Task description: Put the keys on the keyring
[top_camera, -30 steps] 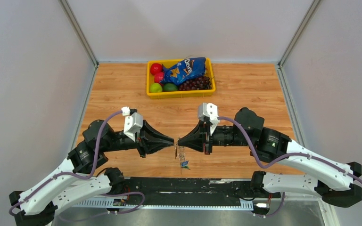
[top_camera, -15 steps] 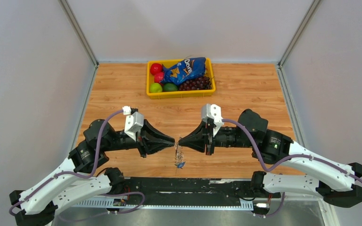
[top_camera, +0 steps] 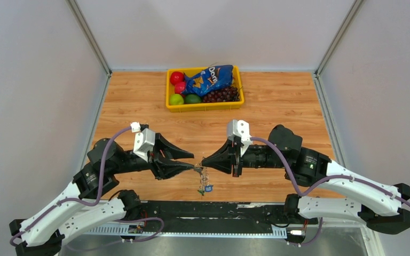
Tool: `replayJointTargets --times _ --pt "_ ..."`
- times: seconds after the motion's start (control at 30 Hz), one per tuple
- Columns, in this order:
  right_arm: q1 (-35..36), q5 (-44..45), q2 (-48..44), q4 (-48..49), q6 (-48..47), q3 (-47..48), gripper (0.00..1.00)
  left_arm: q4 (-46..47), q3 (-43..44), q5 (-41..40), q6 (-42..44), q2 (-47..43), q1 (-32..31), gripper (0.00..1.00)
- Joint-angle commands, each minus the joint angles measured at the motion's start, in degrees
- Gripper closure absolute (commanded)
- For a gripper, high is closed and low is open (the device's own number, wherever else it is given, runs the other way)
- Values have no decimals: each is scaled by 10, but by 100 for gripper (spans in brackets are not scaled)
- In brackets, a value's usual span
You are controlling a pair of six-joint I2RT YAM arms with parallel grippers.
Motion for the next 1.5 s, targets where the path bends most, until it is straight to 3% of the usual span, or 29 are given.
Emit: replayJointTargets --times 0.0,0.6,0.97,1.1,1.27,1.47 --pt "7 7 -4 44 -7 12 100 11 5 1 -1 1 0 54" --pt "21 49 5 46 -23 16 100 35 -3 23 -26 10 -1 54" --pt "28 57 3 45 -26 21 100 27 -12 14 -27 13 -1 59" --pt "33 60 4 45 -26 23 100 28 -12 11 -27 15 0 69" --pt "40 67 4 46 -25 24 100 26 -10 12 -27 19 0 96" --pt "54 90 -11 83 -55 -3 100 29 -11 16 -29 18 0 100"
